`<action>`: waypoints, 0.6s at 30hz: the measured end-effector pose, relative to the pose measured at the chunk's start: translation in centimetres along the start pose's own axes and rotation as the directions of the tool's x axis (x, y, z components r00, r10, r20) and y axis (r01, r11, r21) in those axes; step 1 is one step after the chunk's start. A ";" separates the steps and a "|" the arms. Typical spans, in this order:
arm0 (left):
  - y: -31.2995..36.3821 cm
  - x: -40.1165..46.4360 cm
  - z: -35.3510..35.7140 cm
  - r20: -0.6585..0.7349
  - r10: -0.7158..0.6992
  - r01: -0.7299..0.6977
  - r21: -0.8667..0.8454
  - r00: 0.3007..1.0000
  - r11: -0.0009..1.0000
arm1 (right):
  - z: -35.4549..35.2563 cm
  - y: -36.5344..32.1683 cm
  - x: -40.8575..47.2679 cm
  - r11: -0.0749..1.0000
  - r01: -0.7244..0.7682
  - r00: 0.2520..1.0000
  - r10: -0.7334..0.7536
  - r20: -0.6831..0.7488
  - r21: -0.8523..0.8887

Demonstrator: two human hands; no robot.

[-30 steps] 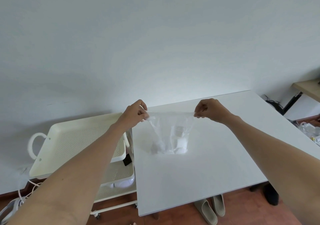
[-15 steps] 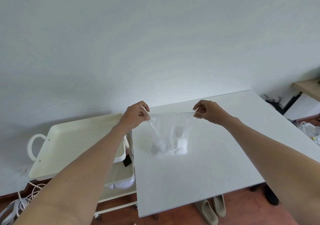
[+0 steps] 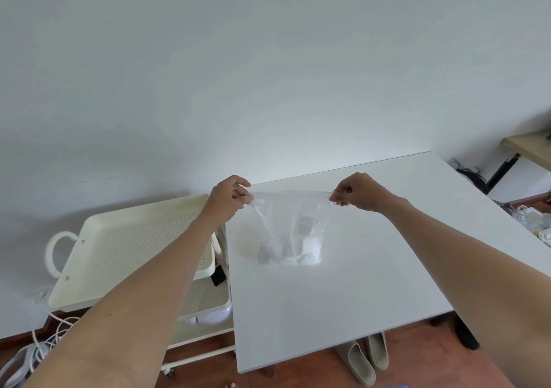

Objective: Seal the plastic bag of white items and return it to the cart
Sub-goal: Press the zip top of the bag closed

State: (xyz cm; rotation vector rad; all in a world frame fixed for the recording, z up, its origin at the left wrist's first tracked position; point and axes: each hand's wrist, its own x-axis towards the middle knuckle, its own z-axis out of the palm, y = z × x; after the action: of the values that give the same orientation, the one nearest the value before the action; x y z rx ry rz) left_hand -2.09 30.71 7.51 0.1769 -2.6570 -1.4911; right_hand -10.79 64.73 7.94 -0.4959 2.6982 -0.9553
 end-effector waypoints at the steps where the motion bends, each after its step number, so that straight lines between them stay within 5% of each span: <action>1: 0.0 0.0 0.0 -0.012 -0.006 0.006 0.007 1.000 1.000 | 0.1 0.1 0.0 1.000 0.000 1.000 0.000 -0.004 0.012; 12: -0.1 0.2 0.6 -0.119 -0.030 0.038 0.062 0.992 0.997 | -0.1 1.1 -0.2 0.993 0.011 0.998 -0.018 0.060 0.118; 18: -0.4 -0.1 0.8 -0.027 -0.099 0.099 0.002 0.995 0.995 | -0.2 0.6 -0.3 0.994 -0.011 1.000 0.009 0.017 0.112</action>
State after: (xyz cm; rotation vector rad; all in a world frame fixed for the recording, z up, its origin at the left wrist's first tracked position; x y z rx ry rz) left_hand -2.07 31.18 6.73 0.3314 -2.6661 -1.5009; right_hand -10.74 65.39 7.71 -0.4652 2.6117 -1.0877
